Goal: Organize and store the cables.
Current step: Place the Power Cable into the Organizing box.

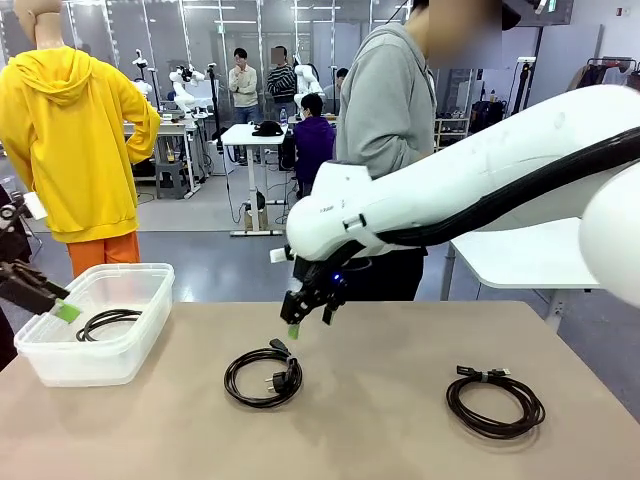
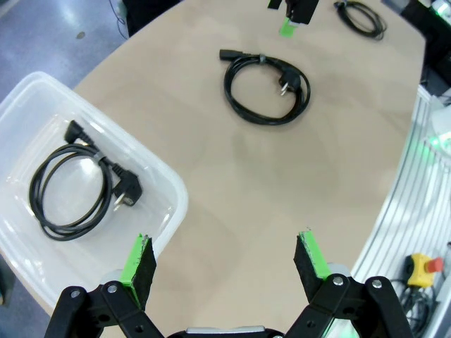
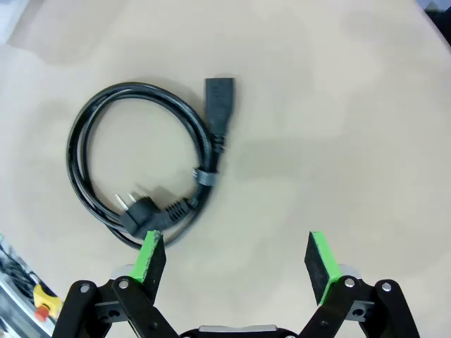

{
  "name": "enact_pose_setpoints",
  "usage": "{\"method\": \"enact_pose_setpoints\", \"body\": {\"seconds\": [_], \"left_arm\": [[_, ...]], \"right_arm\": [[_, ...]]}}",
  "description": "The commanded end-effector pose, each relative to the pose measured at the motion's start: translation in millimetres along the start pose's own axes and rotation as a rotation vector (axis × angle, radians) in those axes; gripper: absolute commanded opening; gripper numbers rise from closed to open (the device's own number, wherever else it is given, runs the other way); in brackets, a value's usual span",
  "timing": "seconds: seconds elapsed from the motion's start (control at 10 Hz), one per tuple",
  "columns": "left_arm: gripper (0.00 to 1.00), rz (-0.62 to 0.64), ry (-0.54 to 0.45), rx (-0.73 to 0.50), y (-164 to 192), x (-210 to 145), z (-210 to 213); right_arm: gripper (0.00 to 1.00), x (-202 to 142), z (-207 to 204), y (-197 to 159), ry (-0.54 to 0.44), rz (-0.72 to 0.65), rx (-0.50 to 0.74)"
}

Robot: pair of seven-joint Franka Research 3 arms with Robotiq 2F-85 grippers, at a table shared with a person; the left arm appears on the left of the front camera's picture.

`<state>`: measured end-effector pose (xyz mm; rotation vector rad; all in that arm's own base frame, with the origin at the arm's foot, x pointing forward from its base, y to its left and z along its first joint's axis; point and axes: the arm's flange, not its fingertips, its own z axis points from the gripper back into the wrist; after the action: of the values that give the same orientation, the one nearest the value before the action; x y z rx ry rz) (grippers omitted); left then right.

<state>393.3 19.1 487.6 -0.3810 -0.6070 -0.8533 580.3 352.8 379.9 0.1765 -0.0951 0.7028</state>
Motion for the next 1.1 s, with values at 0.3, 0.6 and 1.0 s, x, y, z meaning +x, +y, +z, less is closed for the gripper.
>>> {"method": "enact_pose_setpoints", "body": {"seconds": [0.3, 0.6, 1.0], "left_arm": [[1.0, 0.231, 0.093, -0.04, -65.0, 117.4, -25.5], [1.0, 0.364, 0.2, 0.04, -108.5, 185.7, -71.0], [1.0, 0.5, 0.324, 0.155, -134.0, 250.8, -157.7]], "right_arm": [[1.0, -114.3, 121.4, -70.2, -0.178, 0.144, 0.008], [1.0, -208.0, 155.1, -119.5, -0.288, 0.167, -0.037], [1.0, -333.4, 190.5, -166.3, -0.35, 0.085, -0.135]]}}
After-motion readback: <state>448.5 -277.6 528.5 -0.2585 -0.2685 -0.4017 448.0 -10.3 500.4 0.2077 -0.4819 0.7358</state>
